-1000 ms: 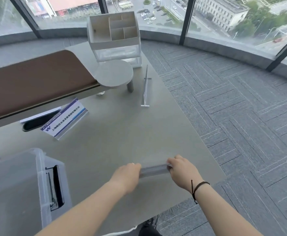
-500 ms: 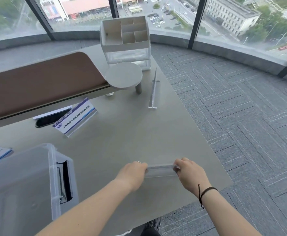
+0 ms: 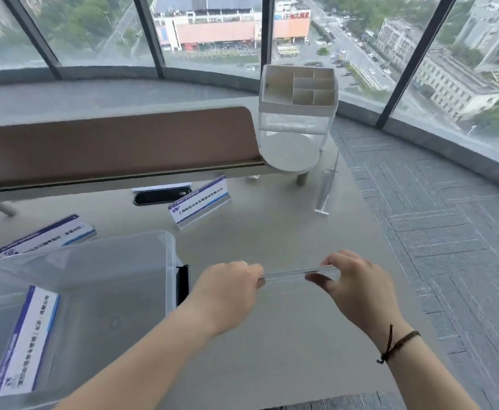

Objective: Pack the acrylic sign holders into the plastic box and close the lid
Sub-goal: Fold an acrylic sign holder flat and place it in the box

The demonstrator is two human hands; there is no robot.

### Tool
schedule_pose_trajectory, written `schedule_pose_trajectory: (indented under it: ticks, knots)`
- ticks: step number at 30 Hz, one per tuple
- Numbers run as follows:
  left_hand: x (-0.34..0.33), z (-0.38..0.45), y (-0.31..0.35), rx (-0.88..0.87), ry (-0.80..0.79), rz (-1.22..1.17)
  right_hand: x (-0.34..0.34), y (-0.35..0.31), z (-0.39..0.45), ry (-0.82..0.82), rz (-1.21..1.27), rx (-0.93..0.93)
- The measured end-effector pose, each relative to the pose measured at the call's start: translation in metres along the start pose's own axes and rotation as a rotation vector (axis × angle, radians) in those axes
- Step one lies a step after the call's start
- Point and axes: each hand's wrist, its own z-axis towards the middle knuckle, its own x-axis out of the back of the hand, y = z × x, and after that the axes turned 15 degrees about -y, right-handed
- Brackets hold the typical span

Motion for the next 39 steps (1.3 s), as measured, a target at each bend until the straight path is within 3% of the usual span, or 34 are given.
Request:
schedule_pose_trajectory:
  ticks: [7,11,20,27,34,37,39]
  knots:
    - [0.022,-0.096,-0.099,0.174,0.205,-0.058,0.008,-0.144,0.024,0.07,-0.073,0.23]
    - [0.008,-0.148,-0.16,0.307,0.261,-0.183,-0.011,-0.227,0.036,0.009,-0.117,0.376]
    - [-0.078,-0.21,-0.263,0.488,0.137,-0.506,-0.114,-0.353,0.063,-0.292,-0.295,0.554]
    - [-0.13,-0.197,-0.296,0.558,-0.098,-0.587,-0.196,-0.387,0.085,-0.518,-0.325,0.435]
    - [-0.144,-0.183,-0.315,0.598,-0.241,-0.645,-0.234,-0.397,0.085,-0.537,-0.257,0.294]
    - [-0.144,-0.185,-0.321,0.575,-0.277,-0.635,-0.241,-0.402,0.077,-0.532,-0.141,0.195]
    - [-0.144,-0.188,-0.327,0.538,-0.292,-0.584,-0.242,-0.408,0.067,-0.517,0.076,0.09]
